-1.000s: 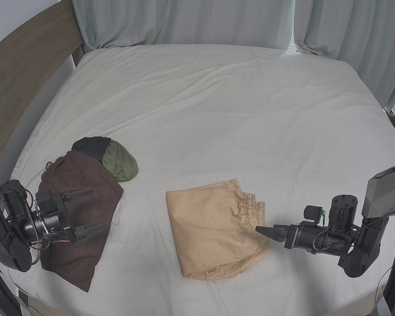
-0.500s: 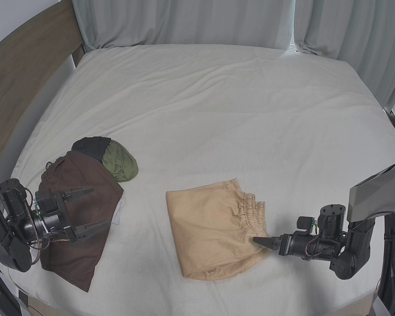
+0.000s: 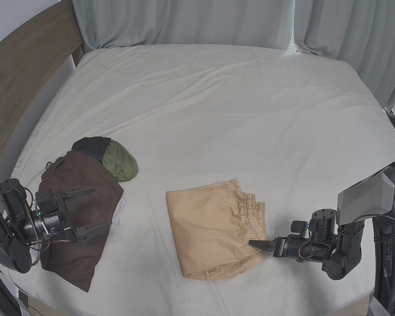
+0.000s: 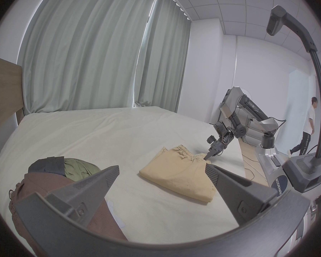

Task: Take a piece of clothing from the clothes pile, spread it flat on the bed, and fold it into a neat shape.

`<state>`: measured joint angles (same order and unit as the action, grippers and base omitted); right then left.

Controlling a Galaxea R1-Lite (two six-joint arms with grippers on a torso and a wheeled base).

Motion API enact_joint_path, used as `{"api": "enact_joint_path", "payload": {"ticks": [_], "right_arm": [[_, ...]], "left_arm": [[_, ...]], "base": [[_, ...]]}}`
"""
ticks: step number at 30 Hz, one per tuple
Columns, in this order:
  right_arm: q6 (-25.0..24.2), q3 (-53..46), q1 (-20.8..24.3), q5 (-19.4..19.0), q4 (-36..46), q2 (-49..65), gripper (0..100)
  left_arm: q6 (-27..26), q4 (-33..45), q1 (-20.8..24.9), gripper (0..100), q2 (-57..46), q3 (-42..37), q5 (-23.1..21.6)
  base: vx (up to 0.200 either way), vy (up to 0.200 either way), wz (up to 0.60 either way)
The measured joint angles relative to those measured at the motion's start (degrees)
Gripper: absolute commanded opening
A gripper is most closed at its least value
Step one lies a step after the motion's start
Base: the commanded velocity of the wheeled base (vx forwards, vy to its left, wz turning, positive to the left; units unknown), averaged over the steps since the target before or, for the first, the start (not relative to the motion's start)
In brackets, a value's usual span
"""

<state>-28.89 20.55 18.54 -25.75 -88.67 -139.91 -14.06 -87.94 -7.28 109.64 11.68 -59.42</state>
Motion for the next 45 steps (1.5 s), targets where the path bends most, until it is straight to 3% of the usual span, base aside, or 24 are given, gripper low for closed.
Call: {"api": "enact_joint_path", "payload": {"ticks": [7, 20, 21, 37, 45], "right_arm": [[-5.67, 2.73, 1.22, 0.02, 0.11, -0.59, 100], [-6.25, 3.95, 2.32, 0.02, 0.1, -0.72, 100], [-6.25, 3.95, 2.34, 0.02, 0.1, -0.74, 0], [-6.33, 3.4, 2.9, 0.0, 0.11, -0.8, 0], [-6.35, 0.45, 5.24, 0.0, 0.13, 3.96, 0]], "left_arm": [[-0.01, 0.0, 0.06, 100, -0.07, -0.22, 0.02], [-0.11, 0.0, 0.01, 100, -0.09, -0.85, 0.0], [-0.11, 0.0, 0.01, 100, -0.09, -0.91, 0.0], [-0.09, 0.0, 0.01, 100, -0.09, -1.05, 0.09], [-0.11, 0.0, 0.06, 100, -0.09, -1.01, 0.09]], "base": [[0.0, 0.0, 0.0], [0.0, 0.0, 0.0], [0.0, 0.0, 0.0], [0.0, 0.0, 0.0], [0.0, 0.0, 0.0]]}}
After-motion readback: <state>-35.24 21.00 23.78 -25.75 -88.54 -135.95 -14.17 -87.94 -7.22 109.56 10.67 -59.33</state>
